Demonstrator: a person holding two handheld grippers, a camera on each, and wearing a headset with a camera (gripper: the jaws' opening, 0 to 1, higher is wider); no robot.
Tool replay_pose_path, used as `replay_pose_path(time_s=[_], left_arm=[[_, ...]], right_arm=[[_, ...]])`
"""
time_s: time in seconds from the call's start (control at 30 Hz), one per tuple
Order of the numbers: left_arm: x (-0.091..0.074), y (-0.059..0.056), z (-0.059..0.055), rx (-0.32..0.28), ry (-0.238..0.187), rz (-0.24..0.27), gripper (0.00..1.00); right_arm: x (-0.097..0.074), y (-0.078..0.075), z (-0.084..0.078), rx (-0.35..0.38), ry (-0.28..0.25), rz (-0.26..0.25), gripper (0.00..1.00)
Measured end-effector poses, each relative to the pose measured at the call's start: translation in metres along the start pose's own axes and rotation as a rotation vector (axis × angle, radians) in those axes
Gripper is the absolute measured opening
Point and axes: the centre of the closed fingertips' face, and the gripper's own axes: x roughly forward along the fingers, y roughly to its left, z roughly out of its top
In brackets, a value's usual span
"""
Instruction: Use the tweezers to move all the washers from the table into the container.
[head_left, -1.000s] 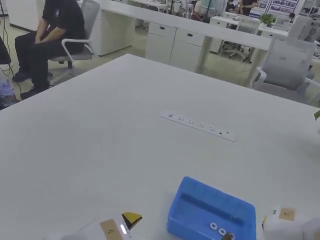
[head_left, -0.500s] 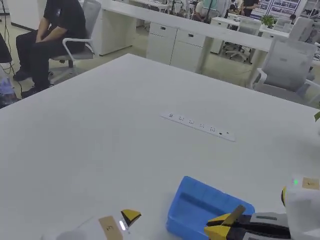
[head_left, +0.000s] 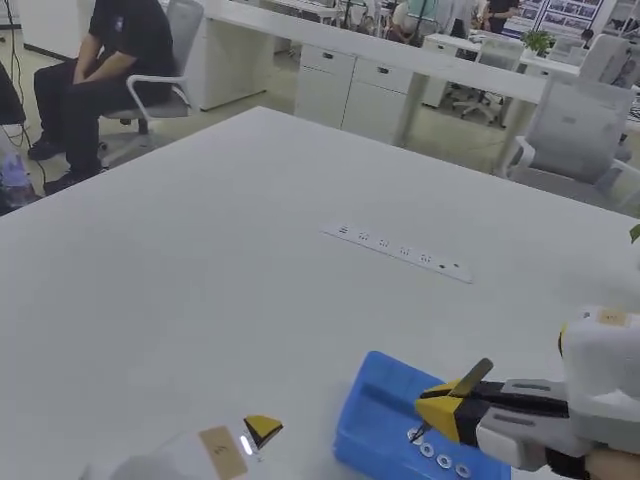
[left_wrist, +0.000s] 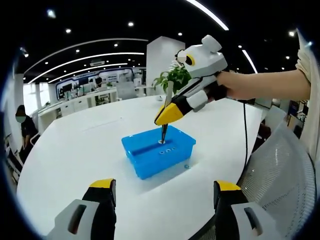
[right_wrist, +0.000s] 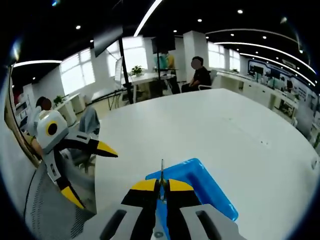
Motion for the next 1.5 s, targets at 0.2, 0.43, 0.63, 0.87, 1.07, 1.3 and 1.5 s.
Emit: replay_pose_path(time_s=[0.2,0.43,0.63,0.87,1.07,1.3,1.5], left_arm=[[0.0,0.001,0.0,-0.006,-0.002,0.003,0.81],[-0.001,0.001,0.0,-0.006,-0.001,0.004,0.81],[0.0,0.001,-0.001,-0.004,0.0,0.001,0.81],[0.0,0.001,-0.002,-0.004,0.003,0.0,0.81],[0.002,0.002,-0.003,-0.005,0.005,0.001,0.81],[0.002,0.003,-0.004,-0.006,0.007,0.001,0.8],[0.003,0.002,-0.005,-0.002,0.013,-0.004,0.81]], right_arm=[[0.012,-0.016,-0.004,0.066,-0.006,-0.013,0.02],[0.024,-0.031,-0.014,0.123,0.019,-0.04,0.02],[0.031,-0.036,-0.021,0.128,0.047,-0.05,0.02],[0.041,-0.042,-0.031,0.131,0.077,-0.061,0.02],[0.046,-0.051,-0.039,0.14,0.081,-0.099,0.03],[0.051,-0.048,-0.044,0.152,0.092,-0.092,0.03],[0.049,-0.051,-0.047,0.216,0.07,-0.108,0.04]])
